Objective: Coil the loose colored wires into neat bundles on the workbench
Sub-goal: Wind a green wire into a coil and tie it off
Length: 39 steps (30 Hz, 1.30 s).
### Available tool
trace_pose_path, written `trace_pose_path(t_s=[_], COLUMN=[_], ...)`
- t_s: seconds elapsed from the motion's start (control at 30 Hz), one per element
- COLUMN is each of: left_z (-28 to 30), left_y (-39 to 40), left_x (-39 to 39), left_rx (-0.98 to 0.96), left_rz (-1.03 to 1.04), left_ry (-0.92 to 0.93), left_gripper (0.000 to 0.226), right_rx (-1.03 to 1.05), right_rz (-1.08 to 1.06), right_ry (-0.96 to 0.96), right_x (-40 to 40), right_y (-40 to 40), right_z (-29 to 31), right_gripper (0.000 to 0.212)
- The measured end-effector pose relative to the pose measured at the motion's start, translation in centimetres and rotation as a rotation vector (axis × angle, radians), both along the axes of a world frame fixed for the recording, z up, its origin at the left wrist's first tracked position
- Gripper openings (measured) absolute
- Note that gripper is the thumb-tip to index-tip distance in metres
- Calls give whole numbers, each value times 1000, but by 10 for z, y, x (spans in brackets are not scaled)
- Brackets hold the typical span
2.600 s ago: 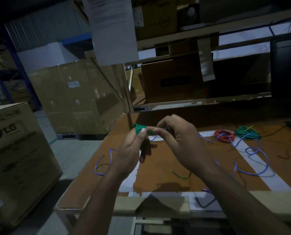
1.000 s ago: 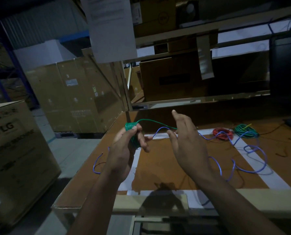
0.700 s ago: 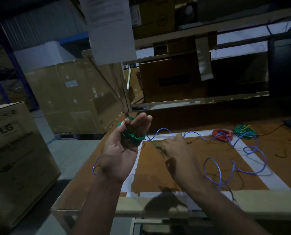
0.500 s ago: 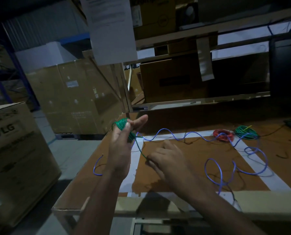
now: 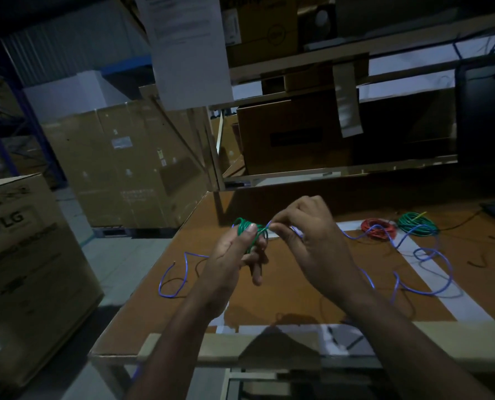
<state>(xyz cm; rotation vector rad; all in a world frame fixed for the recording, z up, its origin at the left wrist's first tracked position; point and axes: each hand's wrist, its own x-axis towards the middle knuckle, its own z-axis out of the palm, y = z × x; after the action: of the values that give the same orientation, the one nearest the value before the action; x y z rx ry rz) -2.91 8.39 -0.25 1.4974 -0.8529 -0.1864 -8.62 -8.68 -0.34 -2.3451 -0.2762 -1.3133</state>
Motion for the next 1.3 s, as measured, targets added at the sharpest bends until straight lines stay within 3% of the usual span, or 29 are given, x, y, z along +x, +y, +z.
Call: trace_pose_path(t_s=[0.2, 0.47, 0.6, 0.87, 1.03, 1.17, 1.3], left_z=[9, 9, 9, 2, -2, -9, -16], left_y=[-5, -14, -18, -27, -39, -44, -50], left_x=[-13, -18, -19, -6, 6, 31, 52], left_rx=[-123, -154, -56, 14, 141, 255, 183], left_rz=[-268, -232, -104, 157, 279, 410, 425], left_ry=[155, 193, 30, -183, -494, -769, -839], left_gripper=[30, 33, 35, 38, 37, 46, 38], right_rx=[370, 515, 606, 521, 593, 720, 801], right_rz=[400, 355, 381, 226, 182, 257, 343], right_ry=[313, 243, 202, 65, -8, 35, 194], right_x=[-6, -6, -3, 5, 13, 20, 22], right_y=[4, 13, 16, 21, 23, 18, 7], right_z=[2, -1, -5, -7, -10, -6, 1], right_gripper=[28, 30, 23, 26, 31, 23, 22])
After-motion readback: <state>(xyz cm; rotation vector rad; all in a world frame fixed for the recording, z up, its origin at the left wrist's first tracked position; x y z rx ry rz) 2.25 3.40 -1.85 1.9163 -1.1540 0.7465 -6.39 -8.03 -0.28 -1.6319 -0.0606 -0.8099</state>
